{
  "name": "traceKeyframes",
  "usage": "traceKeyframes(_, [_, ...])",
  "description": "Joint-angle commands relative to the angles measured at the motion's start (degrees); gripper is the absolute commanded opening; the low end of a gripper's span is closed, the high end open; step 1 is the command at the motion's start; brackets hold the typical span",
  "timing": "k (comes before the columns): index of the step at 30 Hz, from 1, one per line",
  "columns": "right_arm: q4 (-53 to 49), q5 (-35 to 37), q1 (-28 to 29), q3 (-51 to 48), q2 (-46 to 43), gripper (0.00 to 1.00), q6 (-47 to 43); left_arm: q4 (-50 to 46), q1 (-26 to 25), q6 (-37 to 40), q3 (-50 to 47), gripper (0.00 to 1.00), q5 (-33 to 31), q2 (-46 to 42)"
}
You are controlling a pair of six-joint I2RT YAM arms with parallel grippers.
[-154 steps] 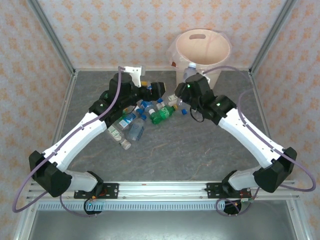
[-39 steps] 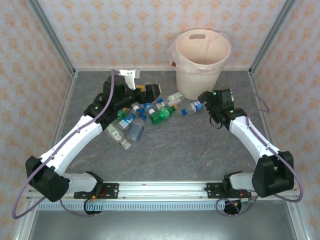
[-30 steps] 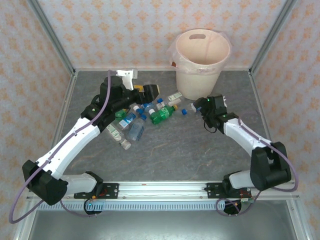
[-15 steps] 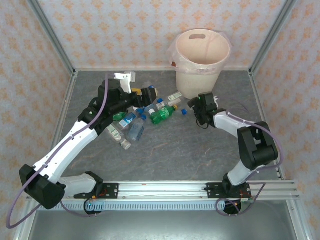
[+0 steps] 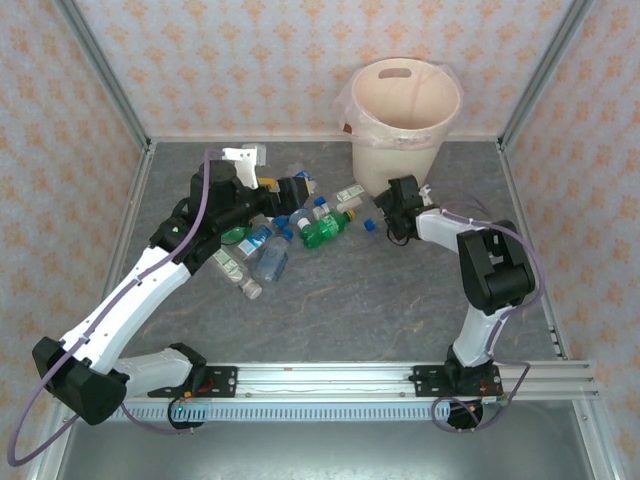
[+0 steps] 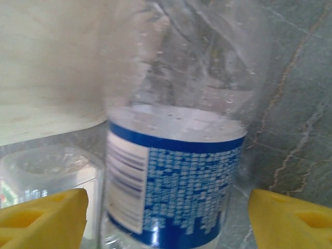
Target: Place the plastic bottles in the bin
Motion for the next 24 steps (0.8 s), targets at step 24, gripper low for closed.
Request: traceKeyframes(24, [-3.4,1.1,-1.7,1.1,3.0,0.85,-3.6,-1.3,0.5,0.6,0.1,0.99,-0.9,-2.0])
